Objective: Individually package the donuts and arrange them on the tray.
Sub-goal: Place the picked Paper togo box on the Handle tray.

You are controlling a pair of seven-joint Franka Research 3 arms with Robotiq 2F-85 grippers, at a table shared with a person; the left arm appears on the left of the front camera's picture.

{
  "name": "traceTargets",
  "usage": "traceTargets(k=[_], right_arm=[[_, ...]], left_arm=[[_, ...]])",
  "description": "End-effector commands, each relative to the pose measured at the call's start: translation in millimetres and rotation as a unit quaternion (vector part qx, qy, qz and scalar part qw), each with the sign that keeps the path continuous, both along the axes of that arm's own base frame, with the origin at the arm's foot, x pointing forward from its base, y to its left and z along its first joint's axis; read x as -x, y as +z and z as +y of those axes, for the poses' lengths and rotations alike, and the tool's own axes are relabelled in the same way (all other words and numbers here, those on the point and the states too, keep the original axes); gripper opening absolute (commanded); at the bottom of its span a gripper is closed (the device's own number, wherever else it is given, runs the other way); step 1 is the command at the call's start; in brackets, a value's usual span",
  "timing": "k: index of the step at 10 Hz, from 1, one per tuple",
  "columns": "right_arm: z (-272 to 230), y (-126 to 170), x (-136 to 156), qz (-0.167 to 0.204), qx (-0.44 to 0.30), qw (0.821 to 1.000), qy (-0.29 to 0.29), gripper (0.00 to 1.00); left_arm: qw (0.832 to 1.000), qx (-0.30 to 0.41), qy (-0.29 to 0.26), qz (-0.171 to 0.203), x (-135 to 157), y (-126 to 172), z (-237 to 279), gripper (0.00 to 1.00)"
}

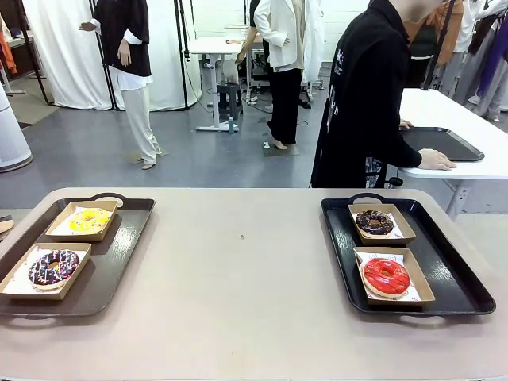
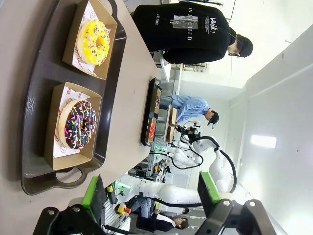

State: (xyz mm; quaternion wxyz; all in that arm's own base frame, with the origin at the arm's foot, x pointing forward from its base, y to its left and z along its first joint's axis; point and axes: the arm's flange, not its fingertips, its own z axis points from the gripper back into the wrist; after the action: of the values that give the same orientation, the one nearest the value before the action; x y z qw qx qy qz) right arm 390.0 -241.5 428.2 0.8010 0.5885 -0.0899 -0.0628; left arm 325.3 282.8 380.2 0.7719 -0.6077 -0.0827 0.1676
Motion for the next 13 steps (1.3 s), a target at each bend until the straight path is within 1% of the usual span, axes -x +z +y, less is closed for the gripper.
traceTargets(k=[1,4,6,7,8,13], right_arm=[[-5,-16,0,-0.006,-0.005,1.000,0.011,1.00],[-6,-41,17,-0.007,-0.005,1.000,0.010,1.00],[-4,-49,20,-0.012,0.000,1.000,0.011,1.00],[-1,-47,21,0.032,0.001,0.999,0.004,1.00],[-7,-44,15,0.000,-0.009,1.000,0.005,1.00],[-7,-44,15,0.000,-0.009,1.000,0.005,1.00]], left_arm=[[1.000,0.000,0.001,-0.003,1,2,1,1.00],[1.000,0.000,0.001,-0.003,1,2,1,1.00],[1.000,0.000,0.001,-0.003,1,2,1,1.00],[1.000,0.000,0.001,-0.003,1,2,1,1.00],[1.000,0.000,0.001,-0.003,1,2,1,1.00],[1.000,0.000,0.001,-0.003,1,2,1,1.00]])
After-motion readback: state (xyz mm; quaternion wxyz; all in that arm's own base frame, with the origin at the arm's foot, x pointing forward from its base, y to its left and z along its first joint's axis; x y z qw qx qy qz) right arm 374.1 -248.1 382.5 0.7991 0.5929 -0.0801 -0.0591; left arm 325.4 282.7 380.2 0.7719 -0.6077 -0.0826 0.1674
